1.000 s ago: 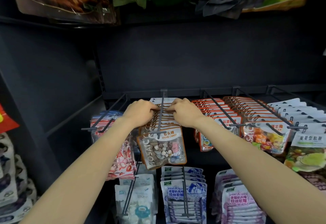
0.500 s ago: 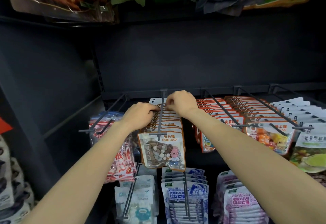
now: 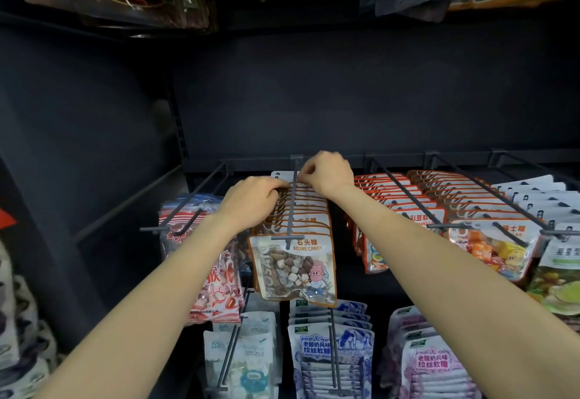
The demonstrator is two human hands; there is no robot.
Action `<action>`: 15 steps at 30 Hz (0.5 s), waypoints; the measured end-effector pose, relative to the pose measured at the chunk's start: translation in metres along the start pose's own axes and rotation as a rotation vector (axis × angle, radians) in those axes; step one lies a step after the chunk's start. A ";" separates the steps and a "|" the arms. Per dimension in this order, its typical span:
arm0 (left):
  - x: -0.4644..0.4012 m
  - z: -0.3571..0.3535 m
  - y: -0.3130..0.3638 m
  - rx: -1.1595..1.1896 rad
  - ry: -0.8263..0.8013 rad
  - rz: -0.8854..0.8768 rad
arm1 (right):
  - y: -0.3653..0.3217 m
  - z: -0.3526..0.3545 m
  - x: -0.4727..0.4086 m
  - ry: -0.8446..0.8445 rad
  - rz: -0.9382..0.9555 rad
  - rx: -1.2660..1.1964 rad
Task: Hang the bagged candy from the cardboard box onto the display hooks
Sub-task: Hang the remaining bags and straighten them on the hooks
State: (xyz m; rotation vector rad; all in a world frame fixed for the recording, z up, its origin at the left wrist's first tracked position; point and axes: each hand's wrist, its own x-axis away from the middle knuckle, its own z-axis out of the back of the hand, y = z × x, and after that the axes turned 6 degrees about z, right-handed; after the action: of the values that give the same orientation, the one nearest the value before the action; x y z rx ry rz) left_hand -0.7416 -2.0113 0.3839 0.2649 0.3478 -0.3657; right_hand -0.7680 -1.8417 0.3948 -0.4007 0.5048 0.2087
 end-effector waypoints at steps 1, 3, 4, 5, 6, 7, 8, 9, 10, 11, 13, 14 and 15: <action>-0.004 0.000 -0.002 0.011 0.054 0.025 | 0.002 -0.001 -0.002 0.018 -0.041 0.000; -0.015 0.002 -0.004 0.018 0.115 0.076 | 0.004 -0.003 -0.006 -0.022 -0.094 0.038; -0.021 0.004 -0.003 0.023 0.099 0.094 | 0.005 -0.004 -0.008 -0.052 -0.107 0.043; -0.026 0.007 -0.001 0.017 0.062 0.105 | 0.007 -0.004 -0.010 -0.076 -0.114 0.033; -0.032 0.008 0.002 -0.002 0.017 0.113 | 0.007 -0.004 -0.011 -0.095 -0.116 0.015; -0.036 0.010 0.004 -0.025 -0.020 0.120 | 0.008 -0.005 -0.012 -0.114 -0.115 -0.010; -0.040 0.010 0.006 -0.044 -0.043 0.127 | 0.009 -0.005 -0.013 -0.130 -0.110 -0.029; -0.044 0.010 0.007 -0.059 -0.051 0.131 | 0.010 -0.006 -0.013 -0.139 -0.104 -0.033; -0.047 0.010 0.006 -0.073 -0.055 0.134 | 0.011 -0.007 -0.013 -0.138 -0.100 -0.024; -0.049 0.010 0.006 -0.084 -0.062 0.134 | 0.011 -0.009 -0.013 -0.130 -0.099 -0.013; -0.053 0.009 0.005 -0.086 -0.074 0.133 | 0.012 -0.010 -0.014 -0.117 -0.101 -0.014; -0.054 0.009 0.004 -0.091 -0.076 0.129 | 0.013 -0.011 -0.015 -0.113 -0.102 -0.022; -0.055 0.008 0.004 -0.101 -0.074 0.121 | 0.013 -0.011 -0.015 -0.114 -0.105 -0.026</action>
State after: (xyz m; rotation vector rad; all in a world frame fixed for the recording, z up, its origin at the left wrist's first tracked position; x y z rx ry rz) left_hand -0.7862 -1.9935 0.4129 0.1719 0.2751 -0.2378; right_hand -0.7897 -1.8360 0.3893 -0.4366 0.3686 0.1359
